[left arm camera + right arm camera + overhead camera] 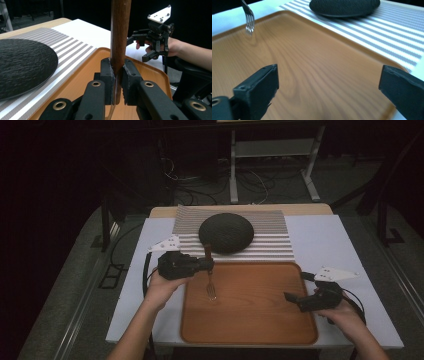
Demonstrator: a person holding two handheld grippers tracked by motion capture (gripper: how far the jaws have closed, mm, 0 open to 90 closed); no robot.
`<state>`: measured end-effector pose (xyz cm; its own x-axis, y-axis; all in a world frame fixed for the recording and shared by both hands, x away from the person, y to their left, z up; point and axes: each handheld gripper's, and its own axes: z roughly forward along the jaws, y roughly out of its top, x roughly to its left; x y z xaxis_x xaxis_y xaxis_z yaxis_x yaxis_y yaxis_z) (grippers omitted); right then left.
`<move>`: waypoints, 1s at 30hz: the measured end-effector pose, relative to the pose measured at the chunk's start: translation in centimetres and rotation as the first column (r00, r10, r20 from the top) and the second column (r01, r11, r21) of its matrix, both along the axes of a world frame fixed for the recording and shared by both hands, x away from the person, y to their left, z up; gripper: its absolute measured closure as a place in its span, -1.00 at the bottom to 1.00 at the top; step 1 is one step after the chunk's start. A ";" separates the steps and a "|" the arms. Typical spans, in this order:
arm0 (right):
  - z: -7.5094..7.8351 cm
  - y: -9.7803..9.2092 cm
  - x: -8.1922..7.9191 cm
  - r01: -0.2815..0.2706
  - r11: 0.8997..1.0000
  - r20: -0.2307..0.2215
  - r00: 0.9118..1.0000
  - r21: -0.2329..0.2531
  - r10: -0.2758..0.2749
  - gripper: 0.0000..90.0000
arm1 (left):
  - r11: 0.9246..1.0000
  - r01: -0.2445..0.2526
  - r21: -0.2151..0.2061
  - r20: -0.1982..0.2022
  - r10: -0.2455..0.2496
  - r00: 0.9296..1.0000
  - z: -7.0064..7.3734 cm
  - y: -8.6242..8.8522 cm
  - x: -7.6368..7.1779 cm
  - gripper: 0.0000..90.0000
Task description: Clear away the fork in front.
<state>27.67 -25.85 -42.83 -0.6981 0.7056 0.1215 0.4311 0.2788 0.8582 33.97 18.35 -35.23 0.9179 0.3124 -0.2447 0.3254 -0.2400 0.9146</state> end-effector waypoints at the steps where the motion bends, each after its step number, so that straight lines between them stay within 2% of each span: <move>1: -0.1 -0.3 -0.3 0.007 1.000 -0.005 1.000 -0.005 -0.007 -0.95 | 1.000 0.001 0.001 -0.004 -0.001 1.000 0.0 0.2 -0.1 0.78; 7: -0.7 -1.3 -1.0 0.026 1.000 -0.018 1.000 -0.016 -0.026 -0.96 | 1.000 0.001 -0.002 -0.022 -0.001 1.000 0.1 1.8 -1.0 0.78; 11: -0.8 -1.3 -0.9 0.034 0.999 -0.017 0.999 -0.010 -0.034 -0.96 | 1.000 0.011 0.004 -0.056 -0.011 0.998 0.0 2.8 -2.0 0.78; 17: -0.8 -1.3 -0.8 0.036 0.999 -0.015 0.999 -0.013 -0.036 -0.95 | 0.999 0.025 0.025 -0.080 -0.023 0.997 -0.5 3.4 -2.9 0.77; 24: -0.8 -1.3 -0.8 0.037 0.999 -0.012 0.999 -0.013 -0.037 -0.95 | 0.998 0.024 0.063 -0.099 -0.018 0.995 -1.3 3.3 -2.5 0.77; 26: -0.8 -1.4 -0.8 0.038 0.999 -0.010 0.999 -0.013 -0.038 -0.96 | 0.998 0.022 0.052 -0.109 -0.016 0.994 -1.6 3.3 -2.3 0.76; 30: -0.8 -1.4 -0.8 0.042 0.999 -0.011 0.999 -0.012 -0.042 -0.95 | 0.998 0.001 0.059 -0.102 0.005 0.995 -1.8 3.4 -1.9 0.76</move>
<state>26.91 -27.27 -43.59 -0.6663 0.7359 0.1206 0.4524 0.2703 0.8498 32.02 21.71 -37.07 0.8885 0.3308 -0.3180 0.4168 -0.2921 0.8608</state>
